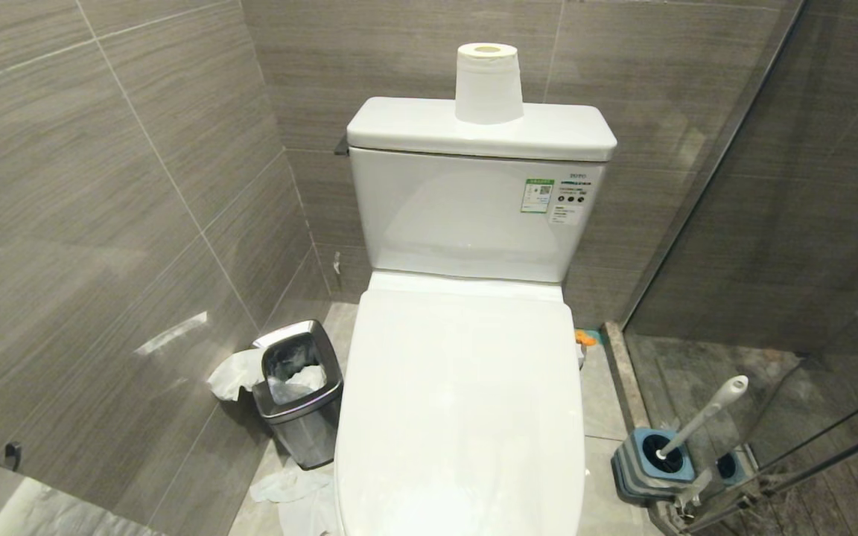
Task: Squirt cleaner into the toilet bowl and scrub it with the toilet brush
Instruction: Use the left hand to lift the toilet lid slightly
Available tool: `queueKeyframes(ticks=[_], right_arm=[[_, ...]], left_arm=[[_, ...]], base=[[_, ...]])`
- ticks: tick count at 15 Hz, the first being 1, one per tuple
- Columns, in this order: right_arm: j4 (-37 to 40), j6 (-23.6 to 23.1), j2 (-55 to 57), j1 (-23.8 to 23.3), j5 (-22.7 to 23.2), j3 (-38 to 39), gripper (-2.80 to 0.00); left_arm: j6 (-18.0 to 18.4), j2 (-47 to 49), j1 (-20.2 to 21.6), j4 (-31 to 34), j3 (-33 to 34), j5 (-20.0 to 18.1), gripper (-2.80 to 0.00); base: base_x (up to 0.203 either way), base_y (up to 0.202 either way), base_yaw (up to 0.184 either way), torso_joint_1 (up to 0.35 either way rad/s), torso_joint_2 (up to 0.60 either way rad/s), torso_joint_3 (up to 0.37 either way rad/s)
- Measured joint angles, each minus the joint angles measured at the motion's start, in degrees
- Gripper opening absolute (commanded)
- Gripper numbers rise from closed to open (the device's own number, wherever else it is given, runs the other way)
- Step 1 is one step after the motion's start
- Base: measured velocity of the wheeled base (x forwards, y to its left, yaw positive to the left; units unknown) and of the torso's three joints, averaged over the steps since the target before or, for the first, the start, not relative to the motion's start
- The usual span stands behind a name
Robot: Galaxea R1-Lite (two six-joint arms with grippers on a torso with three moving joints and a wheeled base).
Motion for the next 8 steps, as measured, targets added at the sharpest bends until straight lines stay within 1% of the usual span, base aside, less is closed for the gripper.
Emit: queueKeyframes(ticks=[8], right_arm=[[0.0,0.0,0.0,0.0,0.0,0.0,-2.80]], left_arm=[[0.0,0.0,0.0,0.0,0.0,0.0,-2.80]], base=[[0.000,0.000,0.000,0.000,0.00,0.000]])
